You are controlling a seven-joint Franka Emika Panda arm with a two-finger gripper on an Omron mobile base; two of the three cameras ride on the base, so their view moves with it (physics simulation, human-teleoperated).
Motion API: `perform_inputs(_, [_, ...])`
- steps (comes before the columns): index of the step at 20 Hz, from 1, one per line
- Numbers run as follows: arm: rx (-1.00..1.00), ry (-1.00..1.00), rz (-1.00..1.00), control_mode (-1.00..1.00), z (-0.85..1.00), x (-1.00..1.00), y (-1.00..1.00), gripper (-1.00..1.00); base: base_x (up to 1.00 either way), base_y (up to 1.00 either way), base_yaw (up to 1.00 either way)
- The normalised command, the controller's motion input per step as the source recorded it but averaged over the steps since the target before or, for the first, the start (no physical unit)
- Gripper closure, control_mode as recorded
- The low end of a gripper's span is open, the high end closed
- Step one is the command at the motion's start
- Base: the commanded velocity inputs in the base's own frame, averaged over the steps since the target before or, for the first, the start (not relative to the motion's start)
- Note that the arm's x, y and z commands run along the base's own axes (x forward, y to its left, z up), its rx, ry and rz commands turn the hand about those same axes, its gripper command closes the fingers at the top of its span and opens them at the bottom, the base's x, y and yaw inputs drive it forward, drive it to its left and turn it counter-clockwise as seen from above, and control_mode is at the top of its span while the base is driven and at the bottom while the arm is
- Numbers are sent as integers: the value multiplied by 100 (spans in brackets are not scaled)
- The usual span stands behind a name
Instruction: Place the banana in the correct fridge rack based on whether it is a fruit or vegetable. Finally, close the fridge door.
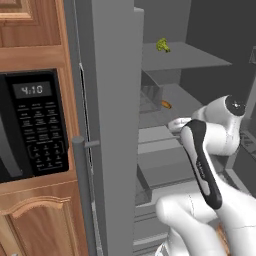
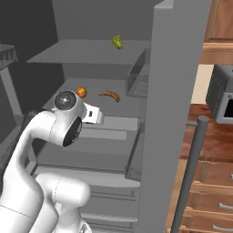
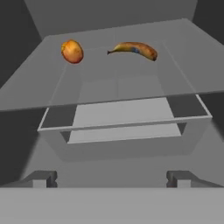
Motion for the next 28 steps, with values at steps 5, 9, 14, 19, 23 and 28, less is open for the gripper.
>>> perform_inputs(5, [-3,0,-1,-100,20,-38,17,-100,0,0,0])
perform_inputs(9, [-6,0,0,-100,33,-21,22,-100,0,0,0])
perform_inputs(14, [-4,0,0,-100,28,-10,12,-100,0,0,0])
perform_inputs(19, [0,4,0,100,4,2,2,-100,0,0,0])
perform_inputs(23, [0,0,0,100,0,0,0,-100,-28,1,-1])
perform_inputs(28, [0,0,0,100,0,0,0,-100,-56,-1,-1])
